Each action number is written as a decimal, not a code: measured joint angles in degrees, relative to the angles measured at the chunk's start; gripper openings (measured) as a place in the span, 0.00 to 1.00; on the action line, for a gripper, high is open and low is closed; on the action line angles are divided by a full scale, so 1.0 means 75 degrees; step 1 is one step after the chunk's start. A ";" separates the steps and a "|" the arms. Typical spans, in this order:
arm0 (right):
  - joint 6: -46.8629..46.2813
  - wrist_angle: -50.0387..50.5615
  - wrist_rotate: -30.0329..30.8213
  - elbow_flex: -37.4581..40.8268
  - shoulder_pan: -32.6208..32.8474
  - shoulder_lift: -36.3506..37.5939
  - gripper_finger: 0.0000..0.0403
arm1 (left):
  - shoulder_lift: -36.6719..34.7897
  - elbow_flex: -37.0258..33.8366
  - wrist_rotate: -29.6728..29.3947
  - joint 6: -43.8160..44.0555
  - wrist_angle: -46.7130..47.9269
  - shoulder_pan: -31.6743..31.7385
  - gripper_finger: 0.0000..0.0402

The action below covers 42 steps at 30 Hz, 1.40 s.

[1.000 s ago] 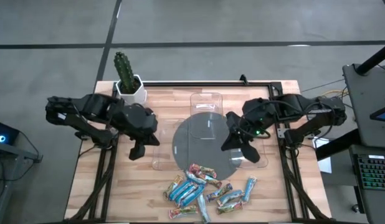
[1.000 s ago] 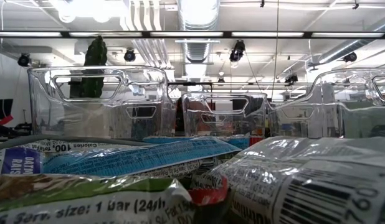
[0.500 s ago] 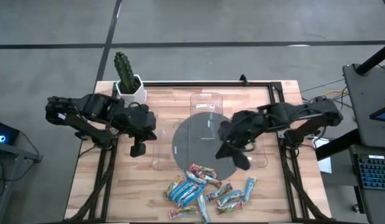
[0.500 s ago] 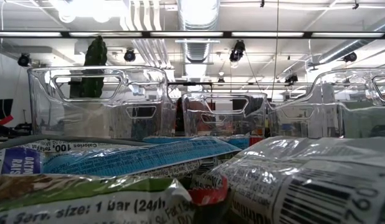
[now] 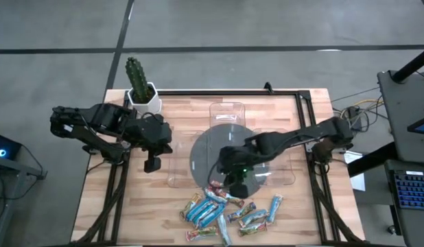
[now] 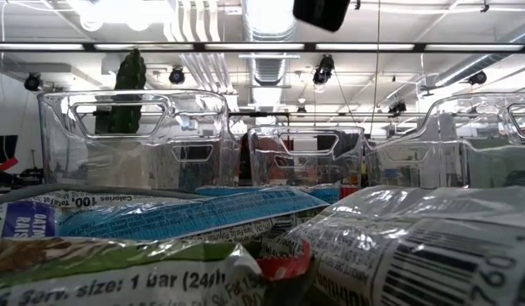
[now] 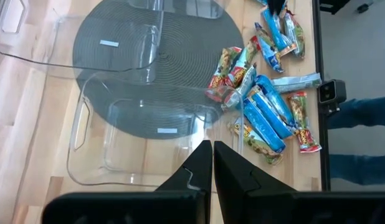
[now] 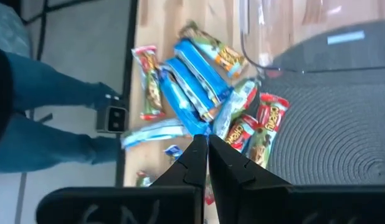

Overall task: Pick and place Granola Bars by type
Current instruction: Put the red granola bar into the left transparent bin

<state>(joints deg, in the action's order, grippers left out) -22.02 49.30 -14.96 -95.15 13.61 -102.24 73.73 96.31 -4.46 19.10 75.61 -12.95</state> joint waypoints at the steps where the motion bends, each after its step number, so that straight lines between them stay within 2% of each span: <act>1: 0.0000 -0.0002 0.0002 0.0000 0.0000 -0.0095 0.02 | 0.0000 0.0000 -0.0009 0.0001 0.0000 0.0000 0.00; 8: 0.0009 -0.0014 0.0000 -0.0009 0.0000 -0.0624 0.02 | -0.0003 0.0000 -0.0010 0.0000 -0.0001 0.0000 0.00; 11: -0.0006 -0.0037 0.0000 -0.0011 -0.0003 -0.0726 0.05 | -0.0003 0.0000 -0.0007 -0.0001 0.0000 0.0000 0.00; 16: -0.0008 -0.0111 0.0117 -0.0012 0.0000 -0.0818 0.19 | -0.0003 0.0000 0.0002 0.0001 0.0073 0.0000 0.00; 23: -0.0033 -0.0025 0.1315 -0.0012 -0.0004 -0.0818 0.42 | -0.0006 0.0000 0.0008 -0.0002 0.0153 0.0000 0.00; 26: -0.0094 -0.0020 0.1416 -0.0012 -0.0009 -0.0818 0.48 | -0.0006 0.0000 0.0008 -0.0004 0.0181 0.0000 0.00; 34: -0.0883 0.0011 0.1393 0.0096 -0.0009 -0.0815 0.50 | -0.0006 0.0000 0.0011 -0.0086 0.0184 0.0000 0.00; 42: -0.1075 0.0029 0.1189 0.0654 0.0000 -0.0815 0.50 | -0.0006 -0.0001 0.0011 -0.0089 0.0184 0.0000 0.00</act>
<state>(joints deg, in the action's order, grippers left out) -30.09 49.52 -6.04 -90.25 13.61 -108.36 73.69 96.30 -4.38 18.44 76.99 -12.95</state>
